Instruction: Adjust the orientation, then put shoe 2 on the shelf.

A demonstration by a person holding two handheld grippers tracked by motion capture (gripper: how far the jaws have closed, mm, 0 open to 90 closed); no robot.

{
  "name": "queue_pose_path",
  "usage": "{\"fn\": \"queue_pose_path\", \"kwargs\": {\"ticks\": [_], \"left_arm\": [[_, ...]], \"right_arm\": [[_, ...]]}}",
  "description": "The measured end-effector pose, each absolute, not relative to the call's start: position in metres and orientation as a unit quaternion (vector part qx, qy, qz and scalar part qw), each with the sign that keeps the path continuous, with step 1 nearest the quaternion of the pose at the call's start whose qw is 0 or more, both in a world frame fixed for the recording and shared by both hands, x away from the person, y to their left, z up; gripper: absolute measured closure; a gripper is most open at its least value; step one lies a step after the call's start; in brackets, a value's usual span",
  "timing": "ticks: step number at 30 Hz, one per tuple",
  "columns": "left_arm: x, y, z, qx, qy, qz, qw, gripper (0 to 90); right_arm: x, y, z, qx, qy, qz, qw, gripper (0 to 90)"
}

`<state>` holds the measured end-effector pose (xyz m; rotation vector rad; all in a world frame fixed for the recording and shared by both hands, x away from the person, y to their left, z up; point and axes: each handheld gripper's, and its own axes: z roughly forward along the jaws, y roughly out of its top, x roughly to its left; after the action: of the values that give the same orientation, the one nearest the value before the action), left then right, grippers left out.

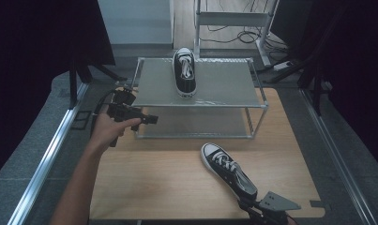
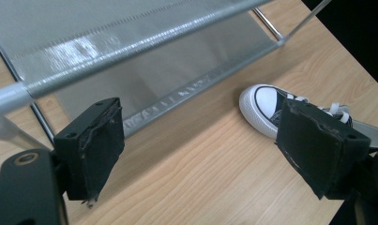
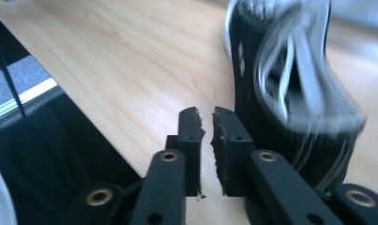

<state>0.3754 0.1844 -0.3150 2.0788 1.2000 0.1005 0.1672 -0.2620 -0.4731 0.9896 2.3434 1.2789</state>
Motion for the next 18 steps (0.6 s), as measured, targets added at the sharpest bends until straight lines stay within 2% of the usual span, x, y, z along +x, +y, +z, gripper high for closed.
{"fn": "queue_pose_path", "kwargs": {"ticks": [6, 12, 16, 18], "left_arm": [[0.366, 0.185, -0.319, 0.807, 0.459, 0.047, 0.367, 15.9], [0.352, 0.185, -0.323, 0.809, 0.450, 0.057, 0.375, 15.9], [0.343, 0.183, -0.327, 0.810, 0.443, 0.059, 0.380, 15.9], [0.339, 0.181, -0.330, 0.811, 0.440, 0.060, 0.381, 15.9]], "right_arm": [[0.190, -0.265, -0.438, 0.342, 0.808, 0.460, 0.136, 67.0], [0.225, -0.261, -0.431, 0.354, 0.824, 0.426, 0.118, 46.1], [0.242, -0.258, -0.430, 0.357, 0.834, 0.405, 0.117, 39.4], [0.249, -0.257, -0.429, 0.362, 0.834, 0.401, 0.114, 39.3]]}}
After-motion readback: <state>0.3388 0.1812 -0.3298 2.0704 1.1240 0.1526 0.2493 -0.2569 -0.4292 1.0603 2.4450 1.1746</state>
